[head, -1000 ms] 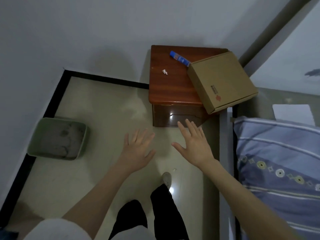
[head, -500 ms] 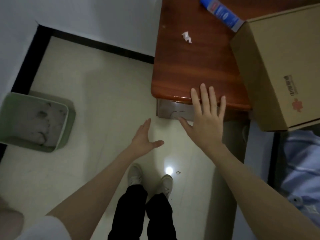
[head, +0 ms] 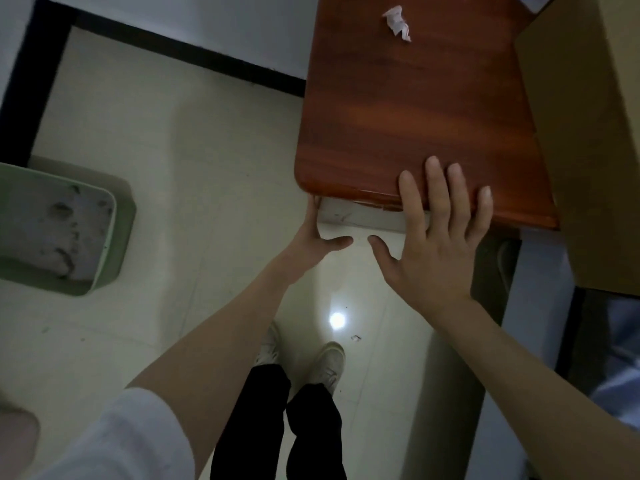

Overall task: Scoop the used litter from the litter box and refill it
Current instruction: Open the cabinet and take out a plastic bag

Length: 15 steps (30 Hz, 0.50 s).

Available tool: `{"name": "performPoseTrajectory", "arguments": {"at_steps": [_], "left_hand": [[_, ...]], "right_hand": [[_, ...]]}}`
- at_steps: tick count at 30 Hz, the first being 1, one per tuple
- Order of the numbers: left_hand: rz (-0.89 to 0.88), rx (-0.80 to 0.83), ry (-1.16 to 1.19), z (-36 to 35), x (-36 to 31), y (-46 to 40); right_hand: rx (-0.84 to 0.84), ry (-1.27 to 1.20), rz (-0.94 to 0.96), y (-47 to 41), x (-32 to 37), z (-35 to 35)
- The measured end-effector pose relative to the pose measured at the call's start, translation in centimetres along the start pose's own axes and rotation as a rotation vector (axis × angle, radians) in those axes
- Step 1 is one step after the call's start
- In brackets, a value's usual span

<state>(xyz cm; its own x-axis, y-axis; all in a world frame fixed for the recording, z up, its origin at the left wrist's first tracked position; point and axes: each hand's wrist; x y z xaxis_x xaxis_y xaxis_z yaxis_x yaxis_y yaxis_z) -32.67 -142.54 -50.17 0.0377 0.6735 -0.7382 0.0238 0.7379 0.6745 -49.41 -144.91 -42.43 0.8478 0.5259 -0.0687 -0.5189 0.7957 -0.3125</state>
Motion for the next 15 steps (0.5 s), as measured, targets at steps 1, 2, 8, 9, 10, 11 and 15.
{"name": "performPoseTrajectory", "arguments": {"at_steps": [1,2,8,9,10,11,15], "left_hand": [[-0.006,0.009,0.015,0.0,0.2,-0.1],[-0.008,0.013,0.021,0.0,0.4,-0.1],[0.007,-0.051,-0.048,1.0,0.8,0.1],[-0.003,-0.089,-0.086,1.2,0.8,0.1],[-0.019,-0.123,-0.130,1.4,0.7,0.1],[-0.033,-0.153,-0.179,1.5,0.8,0.0],[-0.036,-0.259,-0.327,1.2,2.1,0.8]], "right_hand": [[-0.006,0.002,0.000,0.0,0.0,-0.1],[-0.014,0.004,-0.001,-0.1,0.0,-0.2],[-0.057,0.002,-0.012,-0.1,0.1,-0.8],[-0.061,0.006,-0.013,-0.1,0.1,-0.8],[-0.064,0.011,-0.012,-0.1,0.0,-0.8],[-0.064,0.016,-0.010,-0.1,0.0,-0.9],[-0.053,0.021,-0.002,-0.3,-0.1,-0.9]]}}
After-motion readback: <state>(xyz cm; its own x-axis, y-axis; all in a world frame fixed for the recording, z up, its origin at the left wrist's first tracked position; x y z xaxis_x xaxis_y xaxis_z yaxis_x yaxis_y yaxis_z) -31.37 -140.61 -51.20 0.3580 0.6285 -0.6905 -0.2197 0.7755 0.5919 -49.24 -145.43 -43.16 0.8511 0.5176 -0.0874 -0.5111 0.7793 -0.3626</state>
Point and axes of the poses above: each hand's wrist, its own y-axis away from the middle knuckle, its own z-axis out of the back of the hand, x = y × z, and after that the axes turned 5 degrees about z, right-handed
